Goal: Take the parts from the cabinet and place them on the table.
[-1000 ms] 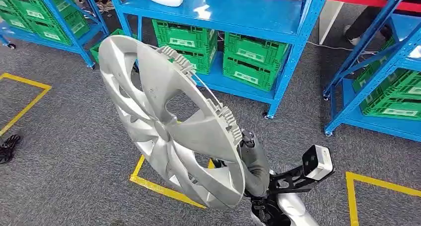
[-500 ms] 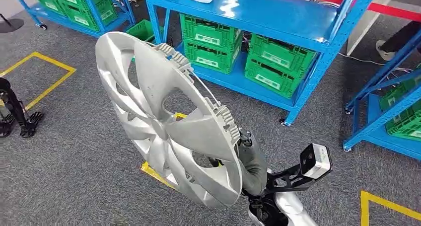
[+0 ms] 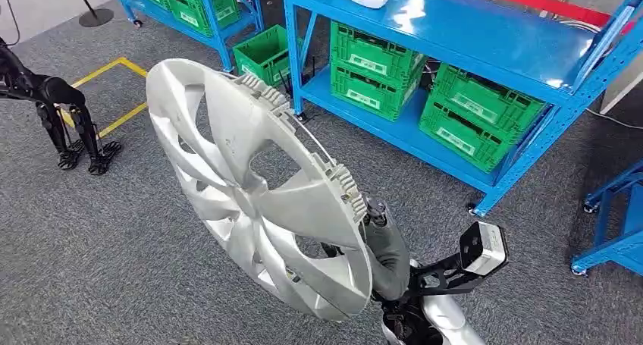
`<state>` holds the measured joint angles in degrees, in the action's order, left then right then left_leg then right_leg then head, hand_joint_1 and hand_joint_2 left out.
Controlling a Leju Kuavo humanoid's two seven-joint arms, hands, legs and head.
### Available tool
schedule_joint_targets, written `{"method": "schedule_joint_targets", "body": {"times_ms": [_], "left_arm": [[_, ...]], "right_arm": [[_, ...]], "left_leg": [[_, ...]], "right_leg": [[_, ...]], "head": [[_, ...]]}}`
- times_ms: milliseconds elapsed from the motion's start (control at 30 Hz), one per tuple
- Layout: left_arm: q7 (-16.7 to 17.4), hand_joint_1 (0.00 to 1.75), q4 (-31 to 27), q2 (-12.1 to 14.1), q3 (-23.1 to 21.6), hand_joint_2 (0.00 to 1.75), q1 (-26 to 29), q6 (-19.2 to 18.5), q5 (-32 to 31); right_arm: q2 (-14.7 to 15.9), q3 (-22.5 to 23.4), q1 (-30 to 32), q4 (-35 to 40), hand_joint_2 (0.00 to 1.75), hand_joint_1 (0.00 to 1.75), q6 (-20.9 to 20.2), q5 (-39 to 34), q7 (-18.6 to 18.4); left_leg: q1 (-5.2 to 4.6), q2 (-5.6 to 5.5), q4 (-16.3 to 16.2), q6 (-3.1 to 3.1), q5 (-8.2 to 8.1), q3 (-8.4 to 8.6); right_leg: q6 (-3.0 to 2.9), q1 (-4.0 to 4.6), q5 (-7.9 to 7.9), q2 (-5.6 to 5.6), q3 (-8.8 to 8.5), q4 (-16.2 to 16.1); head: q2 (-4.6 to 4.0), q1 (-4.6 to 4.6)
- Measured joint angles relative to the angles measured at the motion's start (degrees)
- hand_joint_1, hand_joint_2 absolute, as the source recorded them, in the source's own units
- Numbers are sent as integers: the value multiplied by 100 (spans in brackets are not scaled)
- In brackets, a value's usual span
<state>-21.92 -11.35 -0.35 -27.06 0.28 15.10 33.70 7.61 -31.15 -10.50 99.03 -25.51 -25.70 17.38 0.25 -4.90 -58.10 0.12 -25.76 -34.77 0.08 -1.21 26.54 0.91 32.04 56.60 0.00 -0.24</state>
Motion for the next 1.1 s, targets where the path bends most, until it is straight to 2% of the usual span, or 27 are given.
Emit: {"method": "schedule_joint_targets", "body": {"times_ms": [33, 67, 133, 167, 200, 233, 267, 300, 333, 433, 467, 500, 533, 567, 633, 667, 700, 733, 767, 800, 833, 867, 967, 1000, 1033, 1067, 1100], "left_arm": [[2, 0, 0, 4, 2, 175, -9, 0, 0], [11, 0, 0, 4, 2, 175, -26, 0, 0], [13, 0, 0, -2, 0, 175, -30, 0, 0], [18, 0, 0, -5, 0, 175, -23, 0, 0], [17, 0, 0, -2, 0, 175, -17, 0, 0], [17, 0, 0, 2, 2, 175, -18, 0, 0], [17, 0, 0, 6, 0, 175, -20, 0, 0], [17, 0, 0, 13, 0, 175, -25, 0, 0], [20, 0, 0, 13, 0, 175, -40, -2, 0], [22, 0, 0, 13, 0, 175, -31, -2, 0], [22, 0, 0, 13, 0, 175, -26, -2, 0], [22, 0, 0, 2, 0, 175, -15, -2, 0], [22, 0, 0, 6, 2, 175, -26, 0, 0], [22, 0, 0, 6, 2, 175, -46, 0, 0], [22, 0, 0, 4, 0, 175, -54, -4, -2], [22, 0, 0, 0, 0, 175, -49, -4, 0], [22, 0, 0, -2, 0, 175, -44, -4, 0], [22, 0, 0, -5, 0, 175, -43, -2, 0], [22, 0, 0, -7, 0, 175, -44, -4, 0], [22, 0, 0, -11, 0, 175, -45, -2, 0], [22, 0, 0, -11, 0, 175, -46, -2, 0], [24, 0, 0, -11, 0, 175, -45, -2, -2], [26, 0, 2, -7, 0, 175, -3, -2, 0], [28, 0, 7, 24, 0, 175, 5, 0, 0], [28, 0, 7, -3, 0, 175, 5, -2, -2], [28, 0, 5, 2, 0, 175, -15, -2, -2], [28, 0, 5, 4, 0, 175, -33, -2, -9]], "right_arm": [[-15, 0, 3, 2, 175, 175, 0, -2, 6], [-18, 2, 8, 2, 175, 175, 0, -2, 7], [-18, 2, 10, -2, 175, 175, 0, 0, 7], [-15, -2, 17, -7, 175, 175, 0, 0, 6], [-18, -2, 16, -13, 175, 175, 0, 0, 7], [-18, -4, 11, -13, 175, 175, 0, 0, 7], [-20, -4, 5, -13, 175, 175, 0, 0, 7], [-26, -4, 5, -13, 175, 175, 0, 0, 7], [-29, -4, 6, -13, 175, 175, 0, 0, 7], [-35, -9, 1, -13, 175, 175, -2, 0, 7], [-42, -11, -8, -11, 175, 175, -4, 0, 7], [-39, -9, -17, -13, 175, 175, -2, 0, 7], [-39, -7, -16, -13, 175, 175, -4, 0, 4], [-31, 2, -15, -13, 175, 175, -7, 0, 11], [-15, 2, 2, -18, 175, 175, -7, 0, 9], [-7, 2, 23, -31, 175, 175, -7, 0, 7], [2, 2, 37, -35, 175, 175, -7, 0, 7], [2, 2, 34, -35, 175, 175, -7, 0, 7], [2, 2, 29, -35, 175, 175, -7, 0, 7], [2, 2, 24, -35, 175, 175, -7, 0, 7], [4, 2, 19, -37, 175, 175, -7, 0, 7], [2, 0, 15, -37, 175, 175, -9, 2, 7], [-2, -9, 7, -39, 175, 175, -11, 0, 9], [-11, -9, -1, -39, 175, 175, -11, 0, 9], [-24, -11, -6, -39, 175, 175, -11, 0, 9], [-31, -9, -9, -37, 175, 175, -11, -2, 13], [-31, -7, -9, -39, 175, 175, -11, -2, 13]], "left_leg": [[3, 237, -287, -32, -178, -126], [29, 373, -748, -62, -409, -350], [58, 450, -1612, -102, -723, -799], [66, 461, -1734, -107, -699, -878], [75, 469, -1553, -107, -543, -805], [75, 504, -1089, -97, -281, -575], [72, 597, -534, -72, -30, -278], [56, 817, 6, -32, 140, 28], [-12, 910, 58, -13, 59, 63], [-36, 720, 80, 61, 87, 4], [-25, 642, 147, 114, 123, 35], [35, 586, 208, 154, 165, 79], [38, 527, 217, 189, 188, 81], [38, 462, 218, 200, 194, 66], [29, 284, 215, 202, 194, 54], [29, 205, 212, 201, 194, 54], [30, 110, 208, 201, 194, 59], [32, 20, 199, 198, 193, 63], [33, -68, 184, 190, 189, 68], [34, -161, 162, 168, 175, 69], [22, -224, 142, 140, 170, 46], [0, -285, 117, 108, 159, 18], [28, -412, 124, 42, 185, -43], [47, -340, 85, 22, 134, -59], [1, 3, -82, -12, 21, -136], [12, 263, -473, -49, -184, -314], [33, 399, -991, -71, -413, -571]], "right_leg": [[-62, -6, 13, -59, -9, 0], [-78, 13, 25, -126, -17, 0], [-101, 38, 43, -275, -19, 3], [-106, 41, 49, -342, -20, 3], [-110, 44, 56, -406, -26, 4], [-96, 46, 72, -468, -39, 4], [-87, 50, 92, -524, -63, 4], [-67, 60, 109, -581, -98, 3], [-32, 126, 129, -622, -106, 1], [43, 119, 139, -794, -130, -29], [72, 132, 152, -844, -158, -48], [87, 100, 216, -607, -111, 33], [59, 79, 351, -349, -4, 262], [23, 69, 540, -209, 189, 681], [4, 66, 900, -122, 699, 1719], [38, 65, 918, -116, 817, 1924], [91, 58, 825, -114, 790, 1805], [154, 44, 638, -103, 635, 1444], [214, 23, 399, -66, 397, 911], [252, -12, 151, 95, 119, 297], [203, -15, 109, 314, 34, 99], [133, -11, 74, 243, 3, 65], [62, 21, 59, 98, 12, 84], [33, -45, 41, 28, -6, 56], [-15, -28, 63, -24, -22, 55], [-56, -13, 68, -89, -32, 56], [-81, 13, 84, -169, -37, 56]], "head": [[0, -37], [0, -29], [0, -31], [0, -31], [0, -31], [0, -31], [0, -33], [0, -33], [0, -29], [0, -18], [0, -24], [0, -9], [0, -9], [0, 11], [0, 9], [0, 9], [0, 9], [0, 11], [0, 11], [0, 11], [0, 13], [0, 8], [0, 6], [0, 11], [0, -26], [0, -35], [0, -26]]}}
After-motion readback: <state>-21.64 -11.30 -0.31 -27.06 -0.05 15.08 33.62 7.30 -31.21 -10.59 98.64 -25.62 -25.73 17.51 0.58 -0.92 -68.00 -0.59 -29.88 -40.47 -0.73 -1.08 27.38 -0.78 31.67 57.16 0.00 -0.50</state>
